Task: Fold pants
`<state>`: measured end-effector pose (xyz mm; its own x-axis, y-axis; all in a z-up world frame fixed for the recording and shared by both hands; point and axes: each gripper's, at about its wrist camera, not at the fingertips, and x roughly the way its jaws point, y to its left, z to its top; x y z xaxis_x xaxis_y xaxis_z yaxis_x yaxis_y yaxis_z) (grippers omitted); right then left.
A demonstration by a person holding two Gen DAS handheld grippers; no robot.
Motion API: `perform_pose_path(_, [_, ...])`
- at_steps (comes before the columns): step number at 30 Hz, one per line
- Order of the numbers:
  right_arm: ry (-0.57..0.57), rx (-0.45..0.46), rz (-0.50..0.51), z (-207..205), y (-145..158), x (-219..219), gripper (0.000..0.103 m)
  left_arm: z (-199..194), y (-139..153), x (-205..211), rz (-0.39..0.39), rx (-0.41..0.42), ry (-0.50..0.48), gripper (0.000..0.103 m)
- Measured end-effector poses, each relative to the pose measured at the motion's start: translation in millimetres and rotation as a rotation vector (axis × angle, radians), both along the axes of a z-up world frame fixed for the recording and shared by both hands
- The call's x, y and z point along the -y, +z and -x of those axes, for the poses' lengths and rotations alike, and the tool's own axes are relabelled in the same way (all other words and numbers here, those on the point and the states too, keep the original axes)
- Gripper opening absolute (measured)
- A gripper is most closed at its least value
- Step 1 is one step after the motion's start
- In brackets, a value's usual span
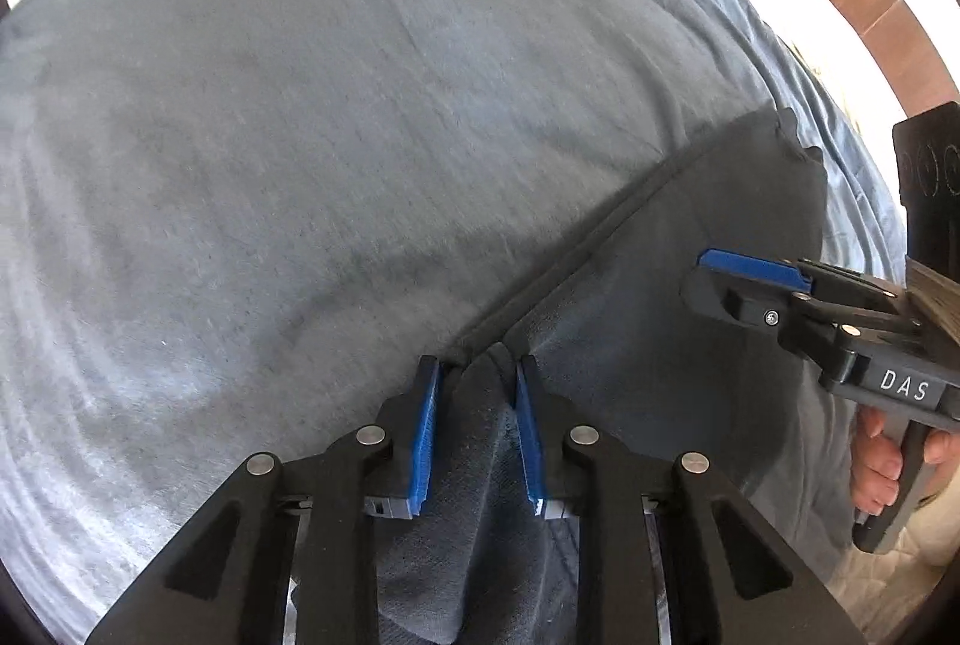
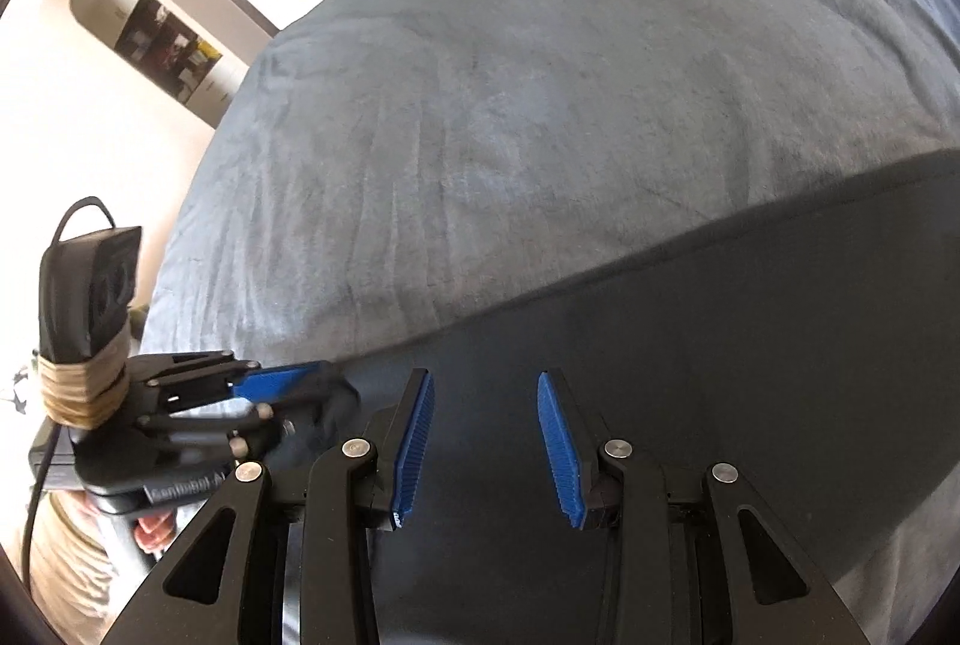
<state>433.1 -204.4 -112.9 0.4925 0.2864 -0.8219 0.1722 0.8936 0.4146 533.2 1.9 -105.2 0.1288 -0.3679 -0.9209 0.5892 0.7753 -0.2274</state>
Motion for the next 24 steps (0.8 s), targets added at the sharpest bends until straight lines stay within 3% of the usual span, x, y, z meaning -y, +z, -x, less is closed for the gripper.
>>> perform_pose_path(2, [-0.009,0.003,0.003,2,-1,3,0.038,2,-5,1,-0.013,0.004,-0.001,0.026])
perform_pose_path(6, [-0.029,0.000,0.007,7,1,5,0.038,-3,-8,1,-0.025,0.004,0.053,0.044])
perform_pose_path(9, [-0.044,0.008,0.023,16,7,9,0.038,-2,8,-8,-0.015,0.034,0.116,0.046])
perform_pose_path(11, [-0.062,0.018,0.041,26,15,15,0.038,14,37,-11,-0.072,0.187,0.169,0.047])
perform_pose_path(14, [-0.071,0.050,0.081,47,31,21,0.051,48,72,-12,-0.132,0.366,0.215,0.061])
perform_pose_path(16, [-0.069,0.085,0.107,66,44,25,0.055,72,85,-15,-0.141,0.412,0.233,0.066])
perform_pose_path(19, [-0.039,0.107,0.126,92,56,30,0.058,112,89,-14,-0.127,0.401,0.240,0.066])
perform_pose_path(24, [0.071,0.072,0.151,133,60,32,0.058,163,69,-13,-0.162,0.353,0.268,0.066])
